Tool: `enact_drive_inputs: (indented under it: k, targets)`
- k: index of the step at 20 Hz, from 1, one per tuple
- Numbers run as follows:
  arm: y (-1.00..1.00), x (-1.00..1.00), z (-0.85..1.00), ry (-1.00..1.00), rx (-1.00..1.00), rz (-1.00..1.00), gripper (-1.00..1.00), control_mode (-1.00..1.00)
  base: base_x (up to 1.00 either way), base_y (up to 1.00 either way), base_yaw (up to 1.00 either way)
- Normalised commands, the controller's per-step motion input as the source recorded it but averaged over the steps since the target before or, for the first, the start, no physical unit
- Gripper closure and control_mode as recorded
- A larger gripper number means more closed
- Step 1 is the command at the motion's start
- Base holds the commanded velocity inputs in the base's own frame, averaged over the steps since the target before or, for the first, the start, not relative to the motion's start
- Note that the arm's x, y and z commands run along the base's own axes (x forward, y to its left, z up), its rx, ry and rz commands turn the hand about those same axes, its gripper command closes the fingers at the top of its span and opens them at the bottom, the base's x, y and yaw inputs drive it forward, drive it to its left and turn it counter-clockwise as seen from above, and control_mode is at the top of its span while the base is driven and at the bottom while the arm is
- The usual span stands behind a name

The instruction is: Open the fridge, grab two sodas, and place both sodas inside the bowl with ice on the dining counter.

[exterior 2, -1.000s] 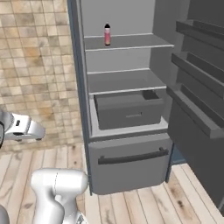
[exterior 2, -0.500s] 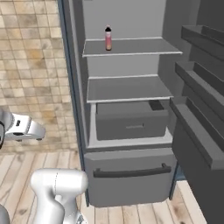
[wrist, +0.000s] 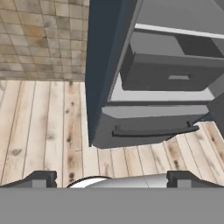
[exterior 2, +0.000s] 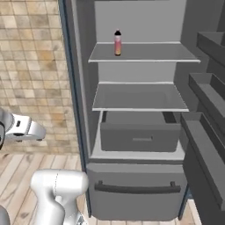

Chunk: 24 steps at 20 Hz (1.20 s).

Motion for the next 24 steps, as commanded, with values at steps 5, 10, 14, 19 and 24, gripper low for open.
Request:
enact_drive_inputs:
  k: [5, 10, 14, 19, 24]
  targets:
    - [0.00, 0.00, 0.00, 0.00, 0.00, 0.00, -1.00, 1.00, 0.37, -0.25, 0.24]
    - [0.00, 0.00, 0.00, 0.00, 0.00, 0.00, -1.00, 1.00, 0.38, -0.35, 0.19]
    - [0.00, 0.00, 0.00, 0.00, 0.00, 0.00, -1.00, 1.00, 0.37, -0.45, 0.17]
    - [0.00, 0.00, 0.00, 0.00, 0.00, 0.00, -1.00, 1.00, 0.30, -0.50, 0.15]
    - [0.00, 0.00, 0.00, 0.00, 0.00, 0.00, -1.00, 1.00, 0.36, -0.41, 0.12]
